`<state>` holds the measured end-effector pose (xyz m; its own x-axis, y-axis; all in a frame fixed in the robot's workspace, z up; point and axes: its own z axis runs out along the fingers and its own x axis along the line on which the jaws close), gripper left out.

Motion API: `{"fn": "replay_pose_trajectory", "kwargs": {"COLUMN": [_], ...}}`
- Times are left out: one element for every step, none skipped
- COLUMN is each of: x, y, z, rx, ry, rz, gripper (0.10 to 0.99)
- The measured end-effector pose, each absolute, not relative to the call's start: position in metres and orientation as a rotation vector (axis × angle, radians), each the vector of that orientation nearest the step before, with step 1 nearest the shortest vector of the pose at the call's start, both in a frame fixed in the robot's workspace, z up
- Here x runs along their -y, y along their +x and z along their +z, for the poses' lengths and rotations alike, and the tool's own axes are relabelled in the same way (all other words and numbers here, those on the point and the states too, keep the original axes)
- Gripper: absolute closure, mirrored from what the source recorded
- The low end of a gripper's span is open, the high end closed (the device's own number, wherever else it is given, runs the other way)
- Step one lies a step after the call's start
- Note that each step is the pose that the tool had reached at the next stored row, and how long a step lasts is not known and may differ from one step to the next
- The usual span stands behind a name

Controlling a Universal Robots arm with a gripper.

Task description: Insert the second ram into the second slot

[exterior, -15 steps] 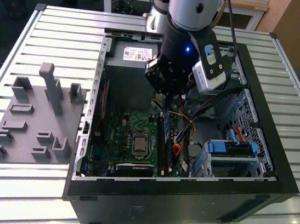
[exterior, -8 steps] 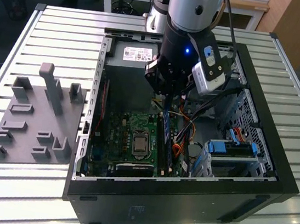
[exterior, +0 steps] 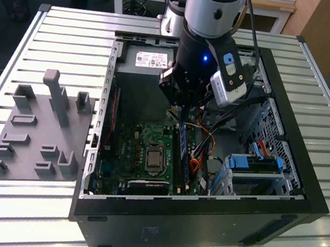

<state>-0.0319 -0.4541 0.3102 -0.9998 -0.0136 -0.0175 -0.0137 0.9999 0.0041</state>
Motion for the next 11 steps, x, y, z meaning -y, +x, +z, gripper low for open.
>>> {"fn": "replay_pose_trajectory", "kwargs": {"x": [0.4541, 0.4541, 0.4541, 0.4541, 0.4541, 0.4541, 0.4541, 0.4541, 0.4541, 0.4541, 0.4541], "y": [-0.0319, -0.0319, -0.0319, -0.0319, -0.0319, -0.0319, -0.0319, -0.0319, -0.0319, -0.0319, -0.0319], "z": [0.31, 0.3097, 0.3095, 0.3092, 0.309, 0.3088, 0.3085, 0.3083, 0.3081, 0.3078, 0.3076], "rx": [-3.124, -3.124, -3.124, -3.124, -3.124, -3.124, -3.124, -3.124, -3.124, -3.124, -3.124], "ry": [-0.021, -0.021, -0.021, -0.021, -0.021, -0.021, -0.021, -0.021, -0.021, -0.021, -0.021], "rz": [0.007, 0.007, 0.007, 0.007, 0.007, 0.007, 0.007, 0.007, 0.007, 0.007, 0.007], "gripper": [0.957, 0.957, 0.957, 0.957, 0.957, 0.957, 0.957, 0.957, 0.957, 0.957, 0.957]}}
